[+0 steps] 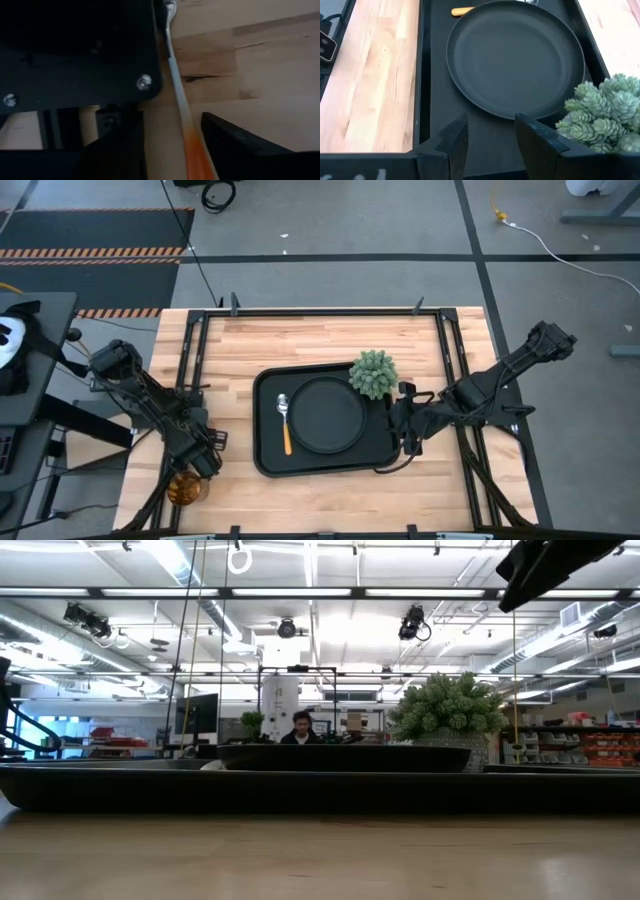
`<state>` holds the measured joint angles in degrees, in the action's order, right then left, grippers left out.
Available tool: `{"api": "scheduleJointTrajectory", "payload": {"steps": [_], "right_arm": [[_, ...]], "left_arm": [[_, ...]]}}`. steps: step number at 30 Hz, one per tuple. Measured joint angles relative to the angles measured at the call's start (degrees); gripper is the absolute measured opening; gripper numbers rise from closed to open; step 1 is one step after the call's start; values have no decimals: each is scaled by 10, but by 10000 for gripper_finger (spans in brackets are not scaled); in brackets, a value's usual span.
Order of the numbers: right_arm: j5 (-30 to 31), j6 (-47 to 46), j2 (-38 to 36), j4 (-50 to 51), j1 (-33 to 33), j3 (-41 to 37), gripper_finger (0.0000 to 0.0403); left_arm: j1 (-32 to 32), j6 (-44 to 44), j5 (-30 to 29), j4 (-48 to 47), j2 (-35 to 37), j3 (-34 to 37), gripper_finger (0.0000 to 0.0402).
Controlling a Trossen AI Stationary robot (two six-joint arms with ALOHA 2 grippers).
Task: Pick and place plate/cup/fork/spoon on tray
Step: Put the orange fork on the black tray to the left of the orange spoon
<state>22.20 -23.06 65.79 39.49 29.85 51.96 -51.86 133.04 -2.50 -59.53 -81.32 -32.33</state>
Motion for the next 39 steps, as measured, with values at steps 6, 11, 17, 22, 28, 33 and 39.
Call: {"api": "scheduleJointTrajectory", "payload": {"steps": [6,11,17,22,28,33,39], "right_arm": [[-4,-28,9,13,1,0,167],[-21,-53,16,13,5,0,167],[-35,-86,17,14,16,0,167],[-50,-127,17,14,29,0,167],[-50,-134,17,12,38,0,167],[-54,-134,17,7,37,0,167],[-82,-170,17,-13,36,0,167]], "left_arm": [[-1,-6,-10,46,3,16,162],[0,-10,-7,50,1,2,118],[-1,-34,-12,89,1,-17,64],[-4,-74,-31,130,1,-26,25],[-16,-160,-68,197,0,-65,7],[-17,-173,-102,217,0,-71,47],[-17,-166,-103,209,0,-70,110]]}}
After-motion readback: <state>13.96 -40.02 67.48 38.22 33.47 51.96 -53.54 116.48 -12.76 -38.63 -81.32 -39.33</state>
